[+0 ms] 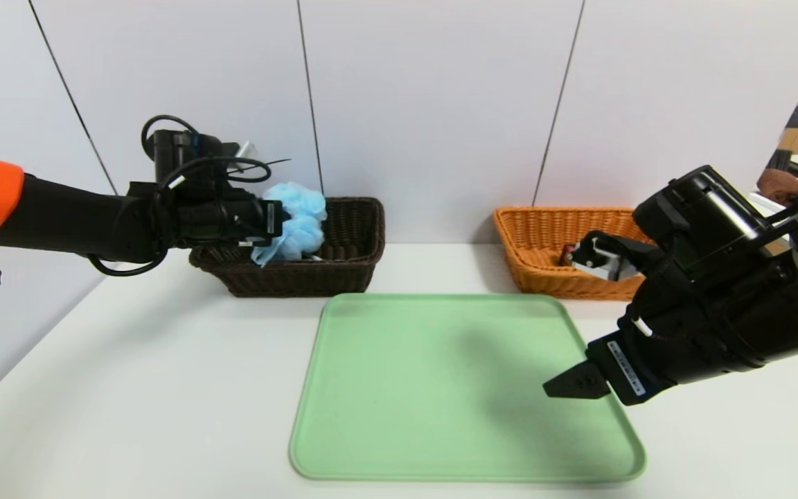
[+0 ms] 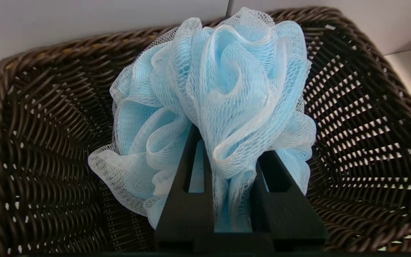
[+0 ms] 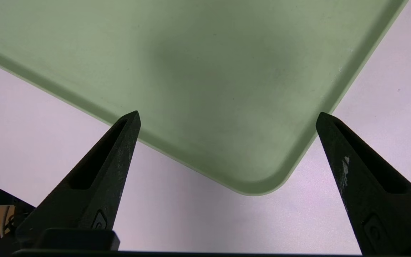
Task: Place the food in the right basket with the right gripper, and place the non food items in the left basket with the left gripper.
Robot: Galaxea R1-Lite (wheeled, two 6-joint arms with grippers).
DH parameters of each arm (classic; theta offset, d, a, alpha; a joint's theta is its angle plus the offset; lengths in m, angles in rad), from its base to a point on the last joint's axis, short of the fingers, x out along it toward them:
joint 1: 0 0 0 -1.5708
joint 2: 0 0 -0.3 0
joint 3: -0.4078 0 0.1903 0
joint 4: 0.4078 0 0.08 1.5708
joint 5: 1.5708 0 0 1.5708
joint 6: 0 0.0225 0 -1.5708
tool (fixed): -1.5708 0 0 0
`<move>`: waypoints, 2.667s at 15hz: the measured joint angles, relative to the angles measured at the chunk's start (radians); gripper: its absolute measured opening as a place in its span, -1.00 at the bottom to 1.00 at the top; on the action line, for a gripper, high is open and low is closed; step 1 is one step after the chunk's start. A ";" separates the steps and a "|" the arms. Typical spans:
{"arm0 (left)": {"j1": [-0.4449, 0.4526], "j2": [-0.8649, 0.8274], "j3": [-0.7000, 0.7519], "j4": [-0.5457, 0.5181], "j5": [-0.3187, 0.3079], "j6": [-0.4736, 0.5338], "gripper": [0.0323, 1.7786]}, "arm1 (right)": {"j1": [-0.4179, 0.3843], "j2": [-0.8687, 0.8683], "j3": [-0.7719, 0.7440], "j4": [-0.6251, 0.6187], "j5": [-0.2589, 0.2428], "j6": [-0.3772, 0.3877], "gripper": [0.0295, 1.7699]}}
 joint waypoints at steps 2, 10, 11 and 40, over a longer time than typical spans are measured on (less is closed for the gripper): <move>0.000 0.016 -0.001 0.001 0.000 0.001 -0.68 | 0.000 0.001 0.001 0.000 0.000 0.000 0.92; 0.000 0.033 -0.016 0.039 -0.001 0.004 -0.70 | 0.000 0.002 0.000 -0.005 0.000 0.000 0.92; 0.000 0.033 -0.016 0.039 -0.001 0.005 -0.70 | 0.000 0.002 0.000 -0.005 0.000 0.000 0.92; 0.008 -0.297 0.085 0.219 0.061 -0.002 0.85 | -0.006 -0.151 -0.018 -0.023 -0.013 0.007 0.92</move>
